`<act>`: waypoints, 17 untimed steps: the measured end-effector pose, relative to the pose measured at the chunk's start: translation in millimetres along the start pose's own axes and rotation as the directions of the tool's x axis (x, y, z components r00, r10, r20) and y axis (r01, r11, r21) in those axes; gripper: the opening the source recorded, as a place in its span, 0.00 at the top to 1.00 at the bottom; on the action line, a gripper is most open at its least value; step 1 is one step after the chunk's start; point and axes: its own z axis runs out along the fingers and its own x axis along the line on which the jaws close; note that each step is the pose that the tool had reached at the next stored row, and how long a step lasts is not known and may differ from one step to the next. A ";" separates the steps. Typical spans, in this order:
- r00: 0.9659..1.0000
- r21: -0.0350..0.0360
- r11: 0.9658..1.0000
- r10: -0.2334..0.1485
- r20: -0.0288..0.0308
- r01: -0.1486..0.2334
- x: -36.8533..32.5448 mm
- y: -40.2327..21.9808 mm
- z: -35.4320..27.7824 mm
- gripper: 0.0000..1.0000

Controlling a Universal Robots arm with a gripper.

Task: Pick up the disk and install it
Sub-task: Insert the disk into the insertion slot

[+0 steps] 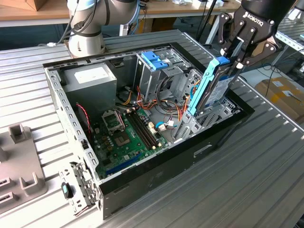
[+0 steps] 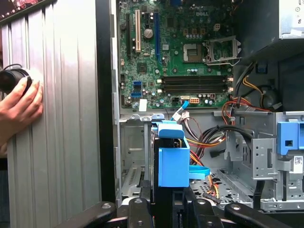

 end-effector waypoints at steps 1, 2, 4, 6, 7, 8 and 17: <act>1.000 0.000 1.000 0.000 0.000 0.000 0.0 0.0 0.7 0.65; 1.000 0.000 1.000 0.000 -0.001 0.000 0.0 0.0 0.7 0.65; 1.000 0.000 1.000 0.000 0.000 0.000 0.0 -0.2 1.1 0.65; 1.000 0.000 1.000 0.000 0.000 0.000 0.0 -0.3 1.3 0.65; 1.000 0.000 1.000 0.000 0.000 0.000 0.0 -0.3 1.4 0.65; 1.000 0.000 1.000 0.000 0.000 0.000 0.0 -0.3 1.8 0.65; 1.000 0.000 1.000 0.000 0.000 0.000 -0.2 -0.1 16.5 0.65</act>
